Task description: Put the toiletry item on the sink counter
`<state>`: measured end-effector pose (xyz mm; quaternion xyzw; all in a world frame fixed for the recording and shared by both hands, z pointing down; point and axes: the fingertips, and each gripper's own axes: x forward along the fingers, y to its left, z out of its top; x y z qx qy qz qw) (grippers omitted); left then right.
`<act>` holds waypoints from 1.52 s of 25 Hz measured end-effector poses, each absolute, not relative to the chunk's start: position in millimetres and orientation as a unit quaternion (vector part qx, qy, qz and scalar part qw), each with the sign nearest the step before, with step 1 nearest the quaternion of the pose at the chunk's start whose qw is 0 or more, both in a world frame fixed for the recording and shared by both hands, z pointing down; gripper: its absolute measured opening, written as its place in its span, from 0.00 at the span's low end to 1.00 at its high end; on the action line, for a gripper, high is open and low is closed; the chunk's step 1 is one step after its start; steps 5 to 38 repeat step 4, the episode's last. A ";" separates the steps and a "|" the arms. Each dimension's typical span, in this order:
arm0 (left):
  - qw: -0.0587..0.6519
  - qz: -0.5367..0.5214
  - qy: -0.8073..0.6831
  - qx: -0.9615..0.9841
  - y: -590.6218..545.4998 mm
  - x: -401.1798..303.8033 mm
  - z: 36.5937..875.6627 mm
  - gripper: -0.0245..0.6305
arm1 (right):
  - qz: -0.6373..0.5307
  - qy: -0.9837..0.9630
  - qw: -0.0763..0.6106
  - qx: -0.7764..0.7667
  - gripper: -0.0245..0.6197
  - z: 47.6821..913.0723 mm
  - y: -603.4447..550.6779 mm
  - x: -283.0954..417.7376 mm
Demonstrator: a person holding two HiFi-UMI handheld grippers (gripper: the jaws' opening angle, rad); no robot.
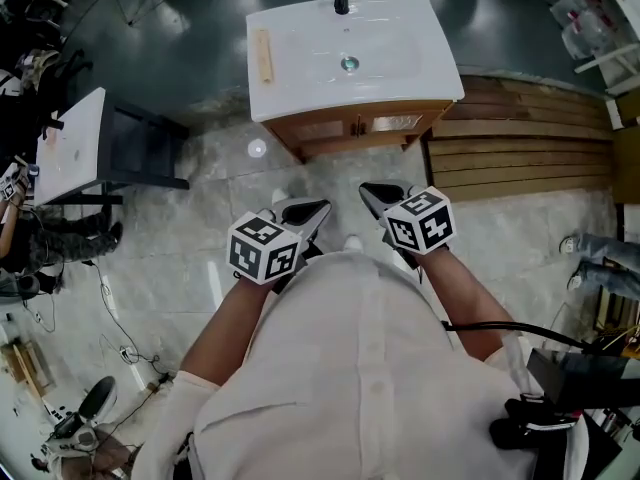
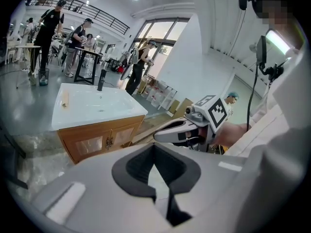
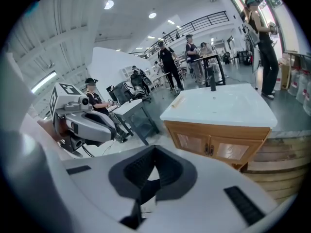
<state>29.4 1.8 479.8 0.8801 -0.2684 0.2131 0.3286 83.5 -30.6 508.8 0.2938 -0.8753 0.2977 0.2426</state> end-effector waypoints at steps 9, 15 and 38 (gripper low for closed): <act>0.328 0.212 -0.266 0.881 -12.9 21.6 482.5 0.05 | 0.298 -0.873 0.245 0.299 0.05 511.6 -43.8 76.9; 0.328 0.212 -0.266 0.881 -12.9 21.6 482.5 0.05 | 0.298 -0.873 0.245 0.299 0.05 511.6 -43.8 76.9; 0.328 0.212 -0.266 0.881 -12.9 21.6 482.5 0.05 | 0.298 -0.873 0.245 0.299 0.05 511.6 -43.8 76.9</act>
